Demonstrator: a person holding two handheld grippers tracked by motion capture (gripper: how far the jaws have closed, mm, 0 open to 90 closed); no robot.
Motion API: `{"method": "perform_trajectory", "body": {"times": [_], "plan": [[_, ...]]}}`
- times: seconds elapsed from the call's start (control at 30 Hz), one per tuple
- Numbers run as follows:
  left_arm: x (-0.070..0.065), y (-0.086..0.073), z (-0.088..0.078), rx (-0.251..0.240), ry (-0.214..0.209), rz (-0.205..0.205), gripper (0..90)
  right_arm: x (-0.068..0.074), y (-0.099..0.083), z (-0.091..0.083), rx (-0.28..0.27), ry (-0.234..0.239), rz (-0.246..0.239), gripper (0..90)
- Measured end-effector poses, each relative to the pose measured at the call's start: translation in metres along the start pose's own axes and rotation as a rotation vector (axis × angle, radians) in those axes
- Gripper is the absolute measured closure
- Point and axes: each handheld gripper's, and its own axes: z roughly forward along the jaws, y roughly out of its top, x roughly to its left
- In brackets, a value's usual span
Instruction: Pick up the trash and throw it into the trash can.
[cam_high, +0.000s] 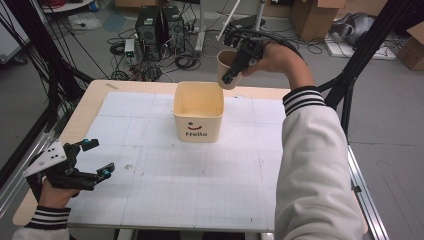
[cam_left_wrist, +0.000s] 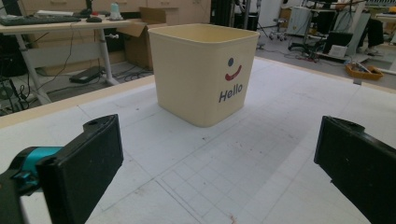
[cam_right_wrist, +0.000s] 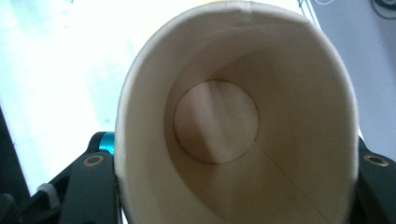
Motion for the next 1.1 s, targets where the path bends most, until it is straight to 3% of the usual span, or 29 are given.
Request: {"method": "perform_trajectory", "body": {"times": [0.23, 0.5, 0.87, 1.1], "plan": [[0.0, 0.0, 0.0, 0.002, 0.0, 0.0, 1.8, -0.007, 0.012, 0.009, -0.029, 0.001, 0.019, 34.3], [0.001, 0.0, 0.0, 0.003, -0.001, 0.0, 1.7, -0.012, 0.022, 0.019, -0.026, 0.002, 0.03, 34.4], [0.001, -0.001, 0.001, 0.003, -0.002, -0.002, 1.8, -0.012, 0.045, 0.03, 0.003, -0.018, 0.051, 34.4], [0.001, 0.0, 0.001, 0.001, -0.003, -0.002, 1.7, -0.01, 0.065, 0.034, -0.033, -0.027, 0.044, 34.4]]}}
